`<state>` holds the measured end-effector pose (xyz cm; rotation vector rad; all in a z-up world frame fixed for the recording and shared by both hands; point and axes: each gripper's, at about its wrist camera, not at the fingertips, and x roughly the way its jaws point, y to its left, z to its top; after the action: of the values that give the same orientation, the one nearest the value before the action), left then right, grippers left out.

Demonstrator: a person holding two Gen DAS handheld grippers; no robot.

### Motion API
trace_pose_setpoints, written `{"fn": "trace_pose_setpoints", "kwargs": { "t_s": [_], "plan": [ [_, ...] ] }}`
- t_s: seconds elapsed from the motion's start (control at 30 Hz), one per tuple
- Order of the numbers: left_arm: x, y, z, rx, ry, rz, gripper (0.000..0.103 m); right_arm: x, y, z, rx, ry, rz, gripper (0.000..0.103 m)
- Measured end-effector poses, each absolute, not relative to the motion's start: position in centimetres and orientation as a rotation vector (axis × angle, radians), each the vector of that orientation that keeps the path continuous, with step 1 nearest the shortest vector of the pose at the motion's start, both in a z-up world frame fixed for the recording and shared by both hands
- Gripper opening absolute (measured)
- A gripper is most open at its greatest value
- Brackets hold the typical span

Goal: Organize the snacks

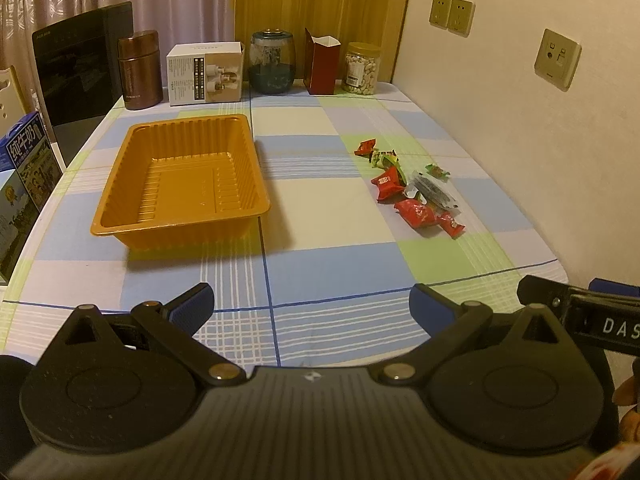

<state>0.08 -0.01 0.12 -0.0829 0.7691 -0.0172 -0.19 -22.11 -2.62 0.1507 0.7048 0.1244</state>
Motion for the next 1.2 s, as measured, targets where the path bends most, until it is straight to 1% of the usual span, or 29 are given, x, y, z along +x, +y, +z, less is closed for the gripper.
{"fn": "trace_pose_setpoints", "kwargs": {
  "t_s": [1.2],
  "plan": [
    [0.18, -0.23, 0.42, -0.091, 0.764, -0.024, 0.103, -0.18, -22.12, -2.62, 0.148, 0.704, 0.122, 0.103]
  ]
}}
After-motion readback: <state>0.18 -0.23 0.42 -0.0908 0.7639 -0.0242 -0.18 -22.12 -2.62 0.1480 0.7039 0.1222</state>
